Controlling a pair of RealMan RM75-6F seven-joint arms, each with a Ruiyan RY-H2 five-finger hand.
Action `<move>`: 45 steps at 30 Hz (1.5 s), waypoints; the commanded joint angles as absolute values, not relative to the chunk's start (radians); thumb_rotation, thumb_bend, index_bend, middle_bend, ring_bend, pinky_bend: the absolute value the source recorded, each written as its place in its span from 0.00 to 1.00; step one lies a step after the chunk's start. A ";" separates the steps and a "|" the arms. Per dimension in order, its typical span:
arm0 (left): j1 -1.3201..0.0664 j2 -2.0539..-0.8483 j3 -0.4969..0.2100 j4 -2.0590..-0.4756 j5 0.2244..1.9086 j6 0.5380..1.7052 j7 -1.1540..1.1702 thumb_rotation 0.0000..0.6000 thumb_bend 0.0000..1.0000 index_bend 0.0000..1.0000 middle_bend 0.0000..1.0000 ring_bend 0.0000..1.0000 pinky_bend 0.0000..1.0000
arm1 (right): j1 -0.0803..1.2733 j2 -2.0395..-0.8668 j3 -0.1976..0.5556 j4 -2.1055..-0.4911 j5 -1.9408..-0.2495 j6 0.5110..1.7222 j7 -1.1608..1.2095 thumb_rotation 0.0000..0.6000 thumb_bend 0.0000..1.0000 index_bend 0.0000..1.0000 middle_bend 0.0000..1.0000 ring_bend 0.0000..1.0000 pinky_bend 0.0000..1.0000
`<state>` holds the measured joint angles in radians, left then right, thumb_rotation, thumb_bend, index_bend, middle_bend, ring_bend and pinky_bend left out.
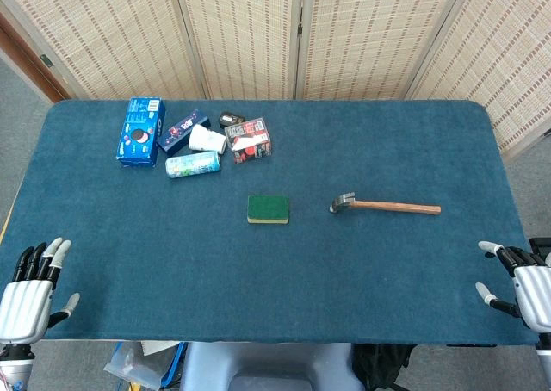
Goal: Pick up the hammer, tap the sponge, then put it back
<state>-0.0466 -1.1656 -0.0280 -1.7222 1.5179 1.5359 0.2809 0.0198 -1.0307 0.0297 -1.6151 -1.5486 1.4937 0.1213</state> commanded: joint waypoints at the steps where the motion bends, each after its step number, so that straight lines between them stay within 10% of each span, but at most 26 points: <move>1: -0.047 -1.166 -0.028 -1.719 1.516 1.535 0.280 1.00 0.26 0.00 0.00 0.00 0.00 | 0.034 -1.033 0.033 -1.623 -1.546 1.474 0.103 1.00 0.24 0.25 0.37 0.29 0.32; 22: -0.045 -1.166 -0.025 -1.706 1.501 1.525 0.262 1.00 0.26 0.00 0.00 0.00 0.00 | 0.265 -1.060 0.132 -1.714 -1.465 1.217 -0.133 1.00 0.24 0.26 0.37 0.30 0.32; 45: -0.041 -1.160 -0.026 -1.706 1.476 1.516 0.249 1.00 0.26 0.00 0.00 0.00 0.00 | 0.573 -1.328 0.224 -1.384 -1.244 0.895 -0.154 1.00 0.25 0.27 0.37 0.28 0.32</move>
